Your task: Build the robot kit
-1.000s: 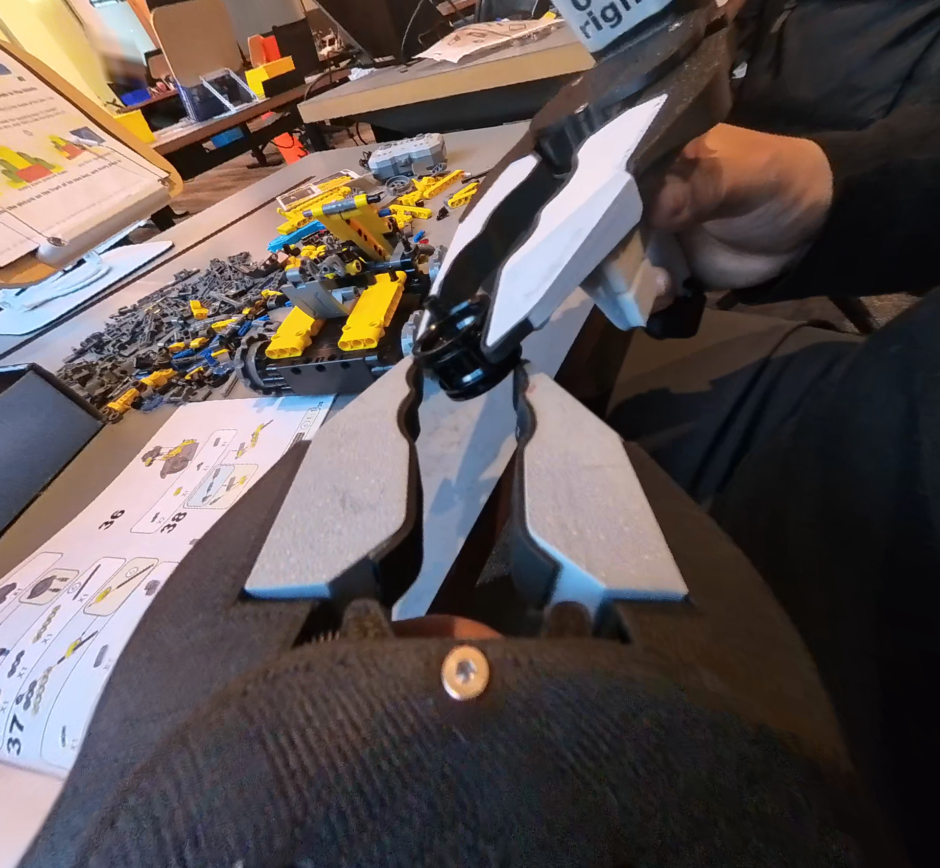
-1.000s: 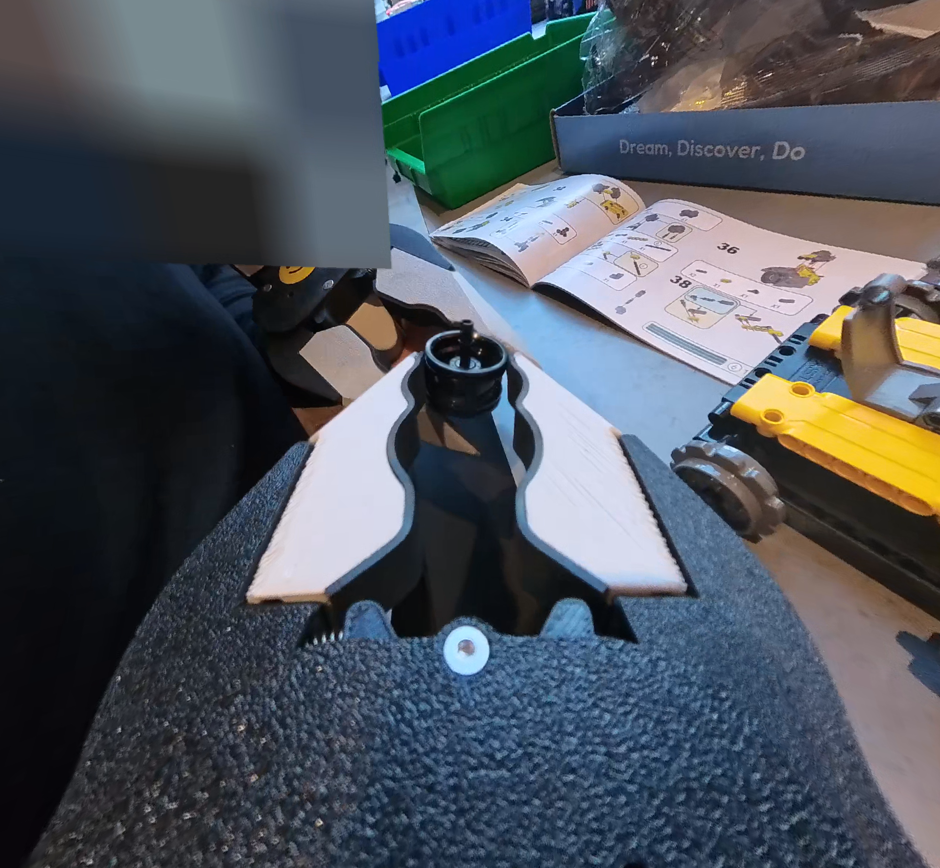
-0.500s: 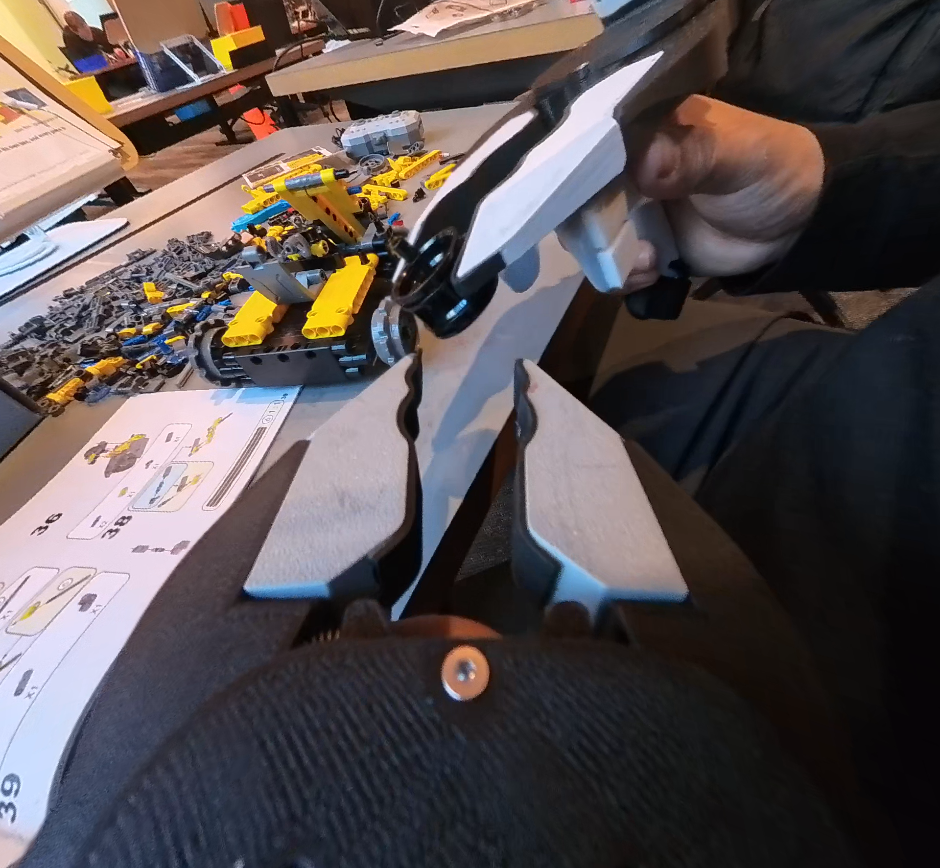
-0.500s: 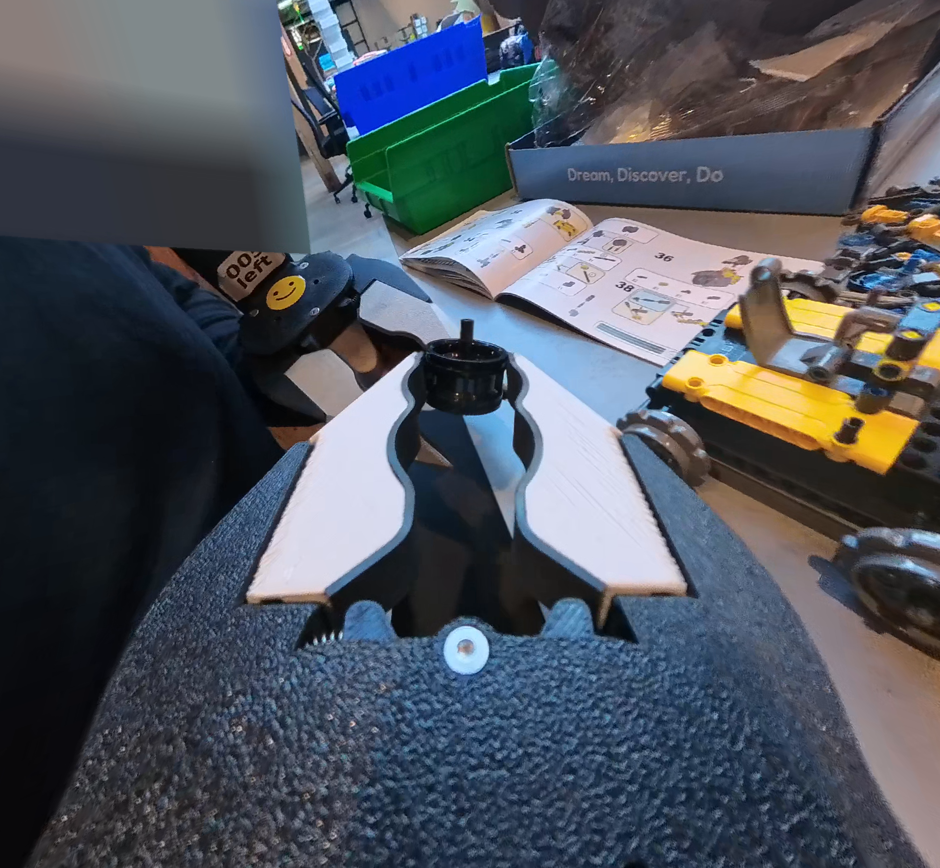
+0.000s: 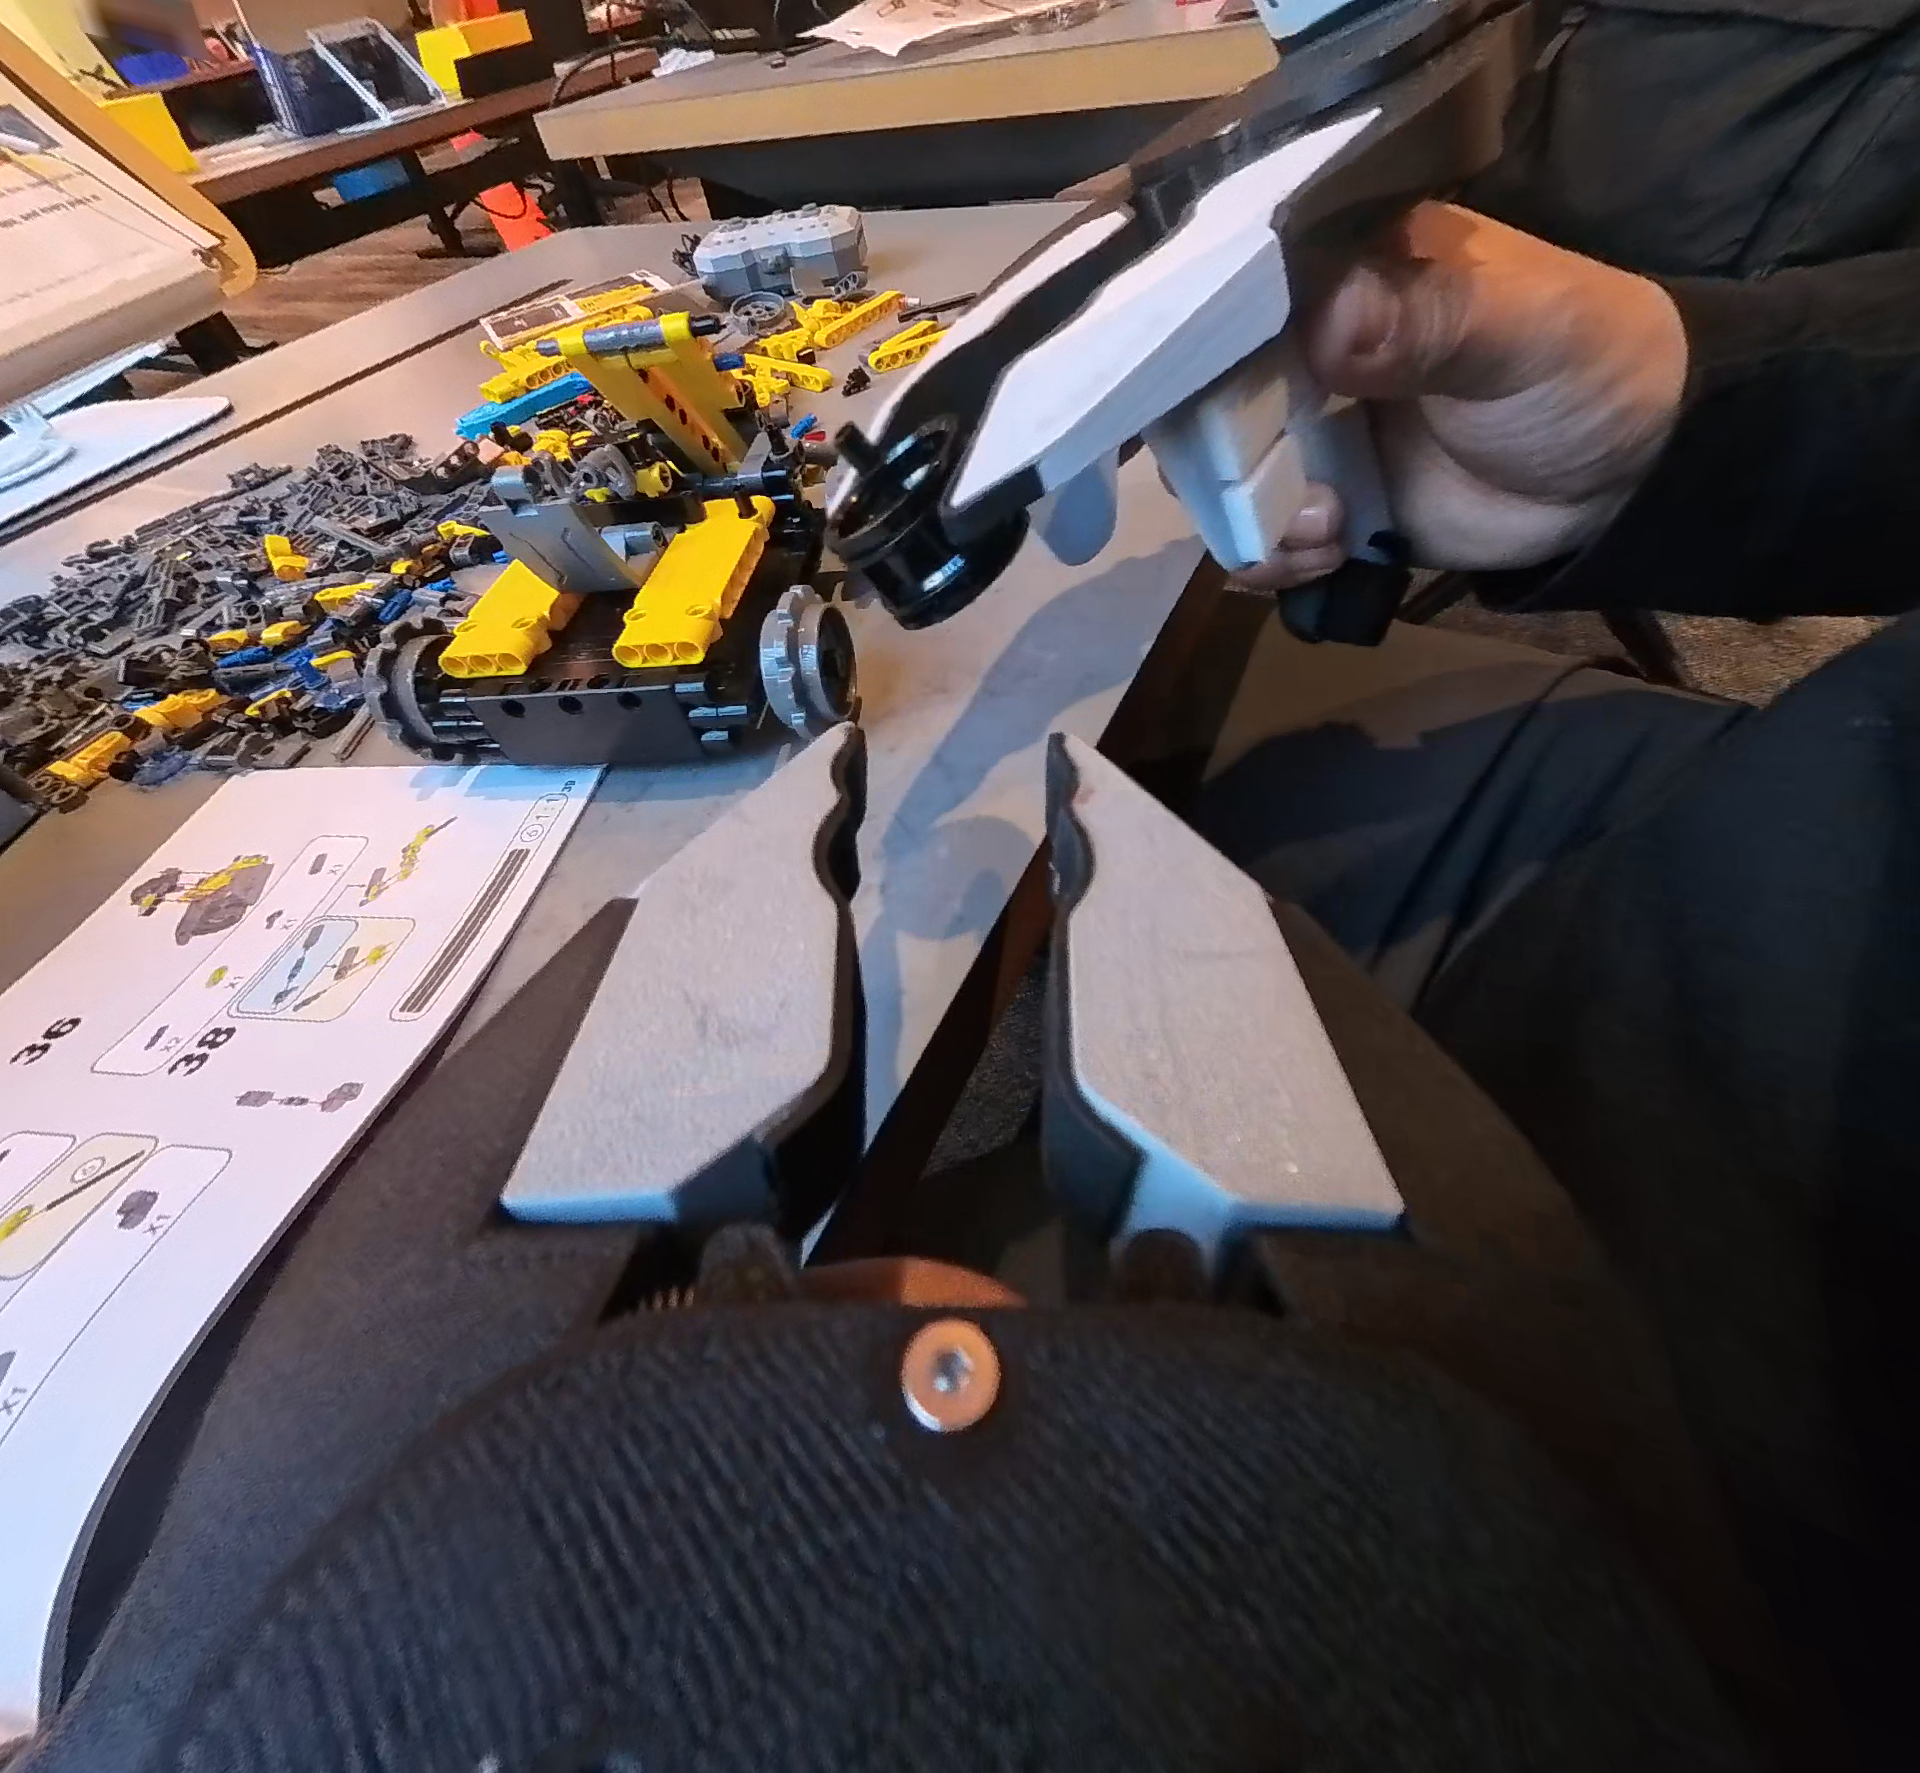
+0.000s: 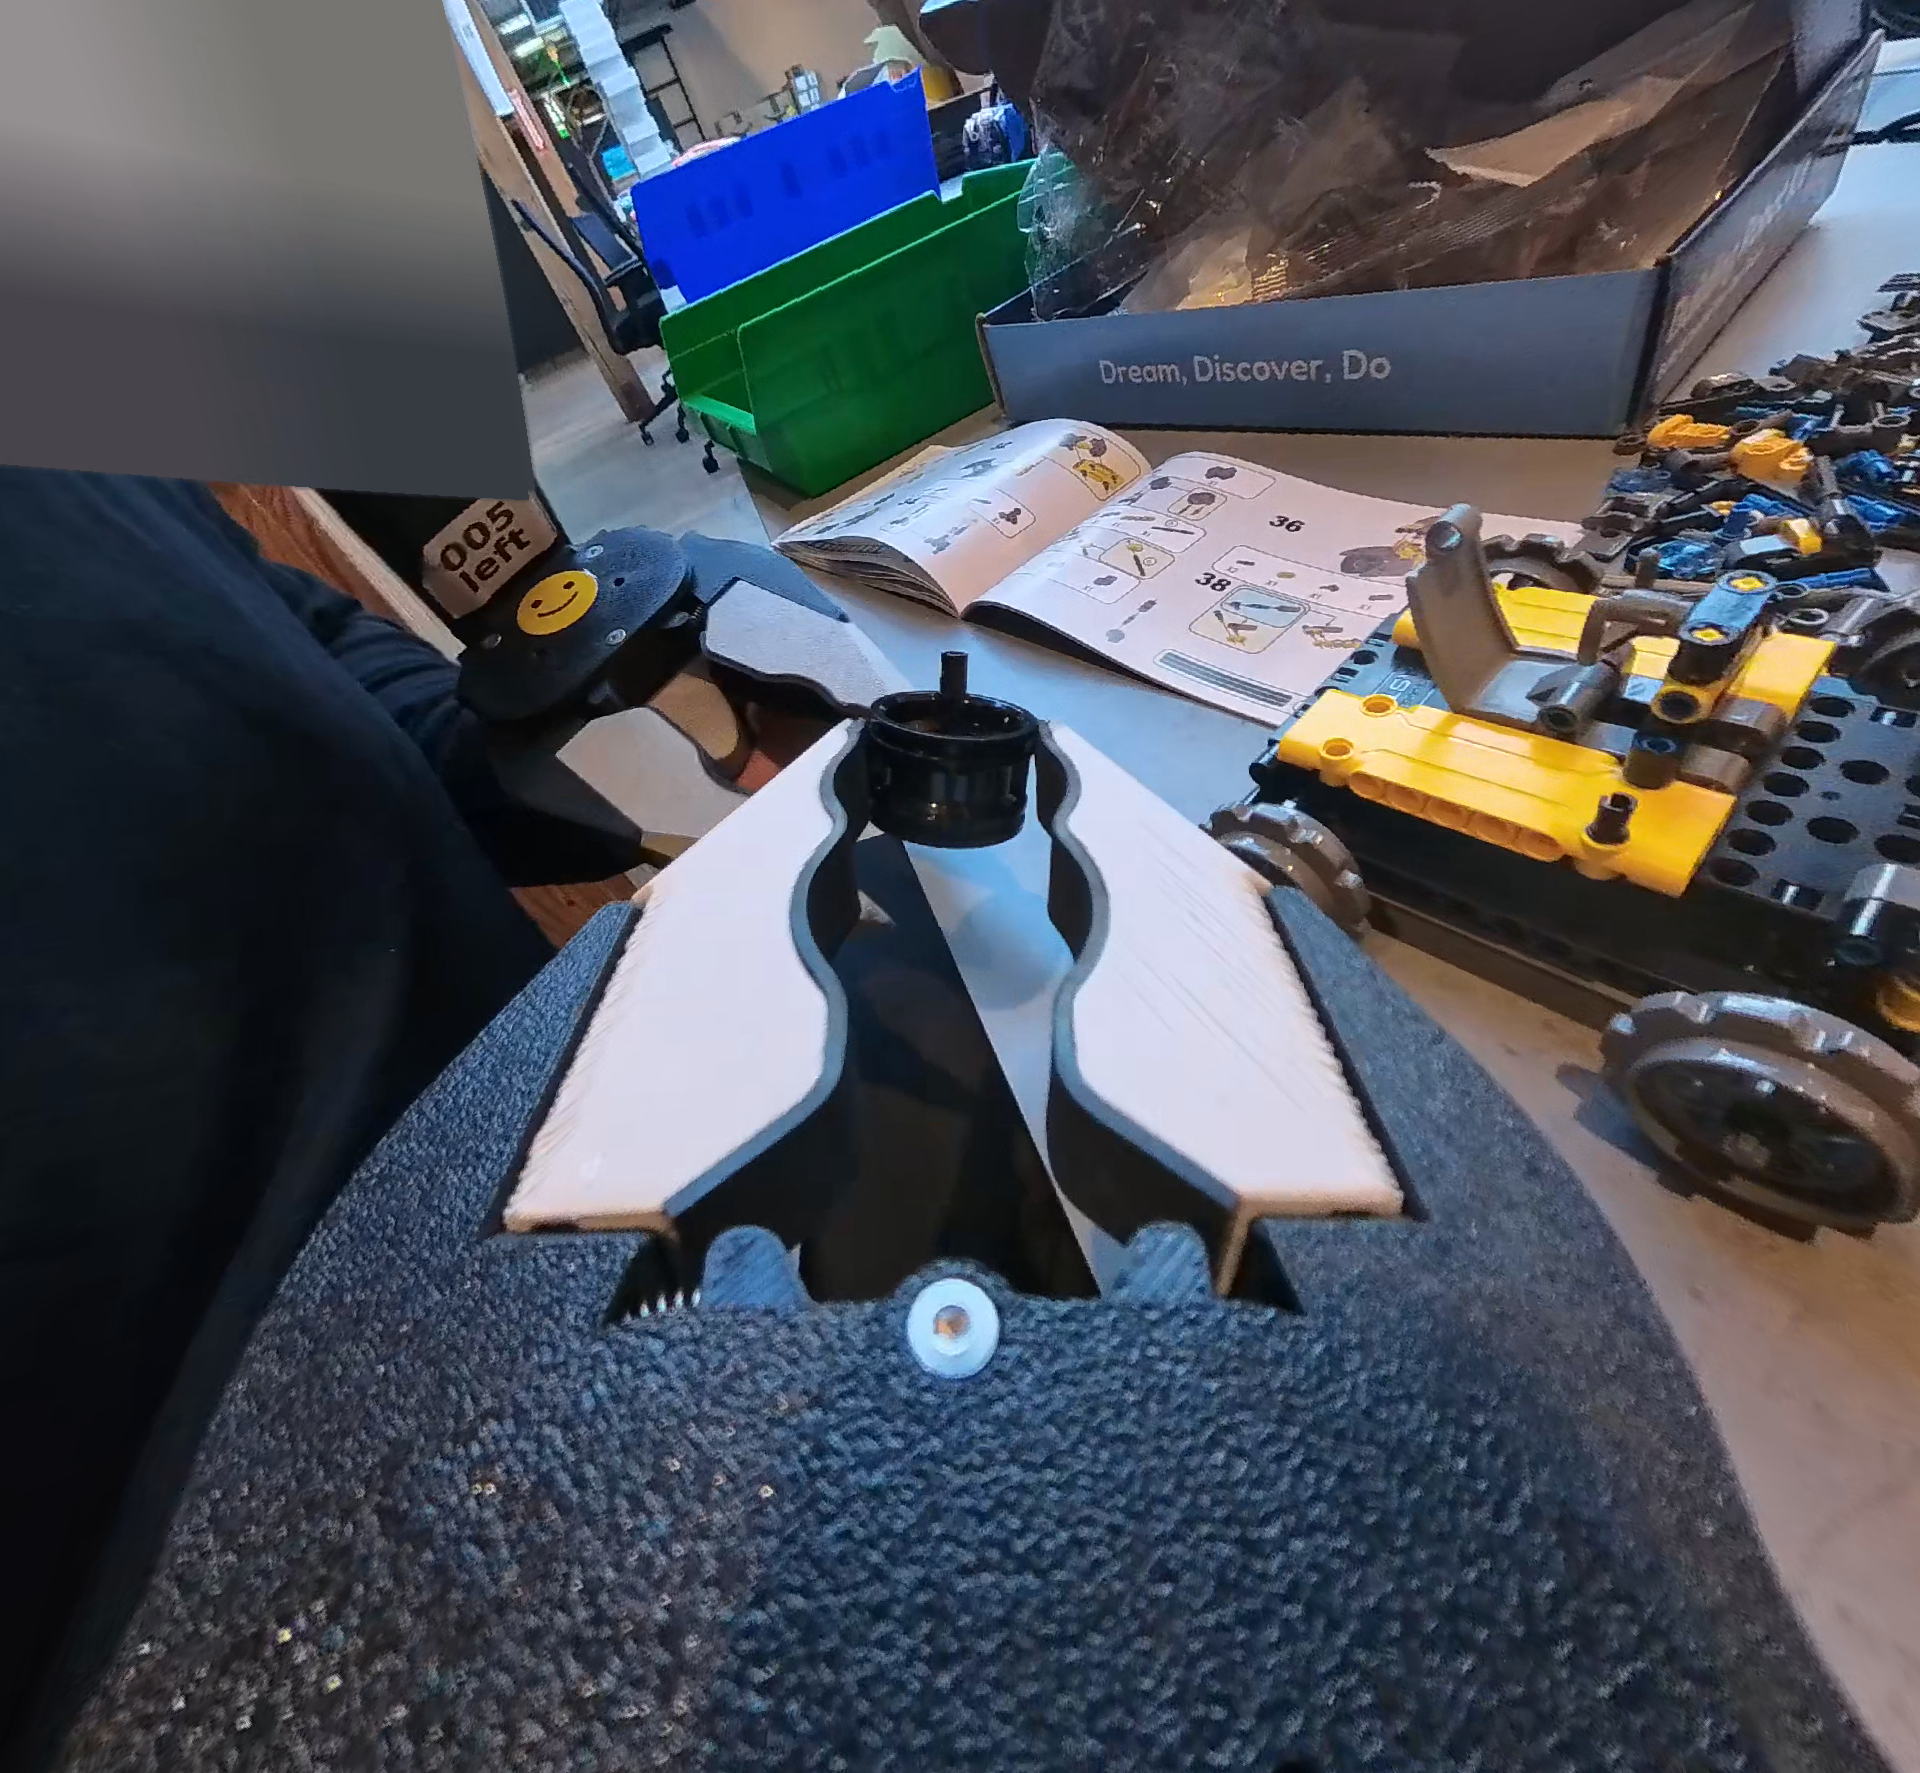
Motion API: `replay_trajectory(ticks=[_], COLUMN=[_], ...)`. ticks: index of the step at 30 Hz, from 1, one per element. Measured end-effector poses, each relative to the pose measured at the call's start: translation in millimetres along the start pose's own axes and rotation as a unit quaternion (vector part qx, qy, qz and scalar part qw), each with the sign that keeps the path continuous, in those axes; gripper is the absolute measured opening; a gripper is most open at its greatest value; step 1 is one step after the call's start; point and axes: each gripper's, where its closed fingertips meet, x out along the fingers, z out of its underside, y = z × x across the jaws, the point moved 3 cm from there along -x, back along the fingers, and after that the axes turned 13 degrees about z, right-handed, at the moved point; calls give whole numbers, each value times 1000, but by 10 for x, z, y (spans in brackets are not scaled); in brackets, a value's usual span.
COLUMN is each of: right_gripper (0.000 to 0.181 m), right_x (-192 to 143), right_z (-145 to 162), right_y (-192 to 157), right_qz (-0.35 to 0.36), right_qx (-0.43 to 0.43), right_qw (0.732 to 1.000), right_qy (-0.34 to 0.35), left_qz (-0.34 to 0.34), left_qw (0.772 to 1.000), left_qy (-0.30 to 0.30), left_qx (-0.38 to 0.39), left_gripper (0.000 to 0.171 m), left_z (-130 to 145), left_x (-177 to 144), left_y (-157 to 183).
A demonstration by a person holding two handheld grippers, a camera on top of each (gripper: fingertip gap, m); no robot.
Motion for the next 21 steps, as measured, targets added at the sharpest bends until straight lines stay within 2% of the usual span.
replay_trajectory(ticks=[12,16,21], right_gripper=[31,32,31], right_x=[53,81,146], right_z=[8,38,99], right_y=[-47,-128,-215], right_qz=[-11,-38,-52], right_qx=[1,26,60], right_qw=[1000,999,997], right_qy=[-4,-12,-16], left_qz=[-4,-12,-23], left_qw=[1000,1000,999], left_qy=[3,5,-4], left_qx=[-8,-5,49], left_gripper=[34,43,40], left_z=[-2,-15,-52], left_x=[-22,-24,-4], left_y=[-31,-44,16])
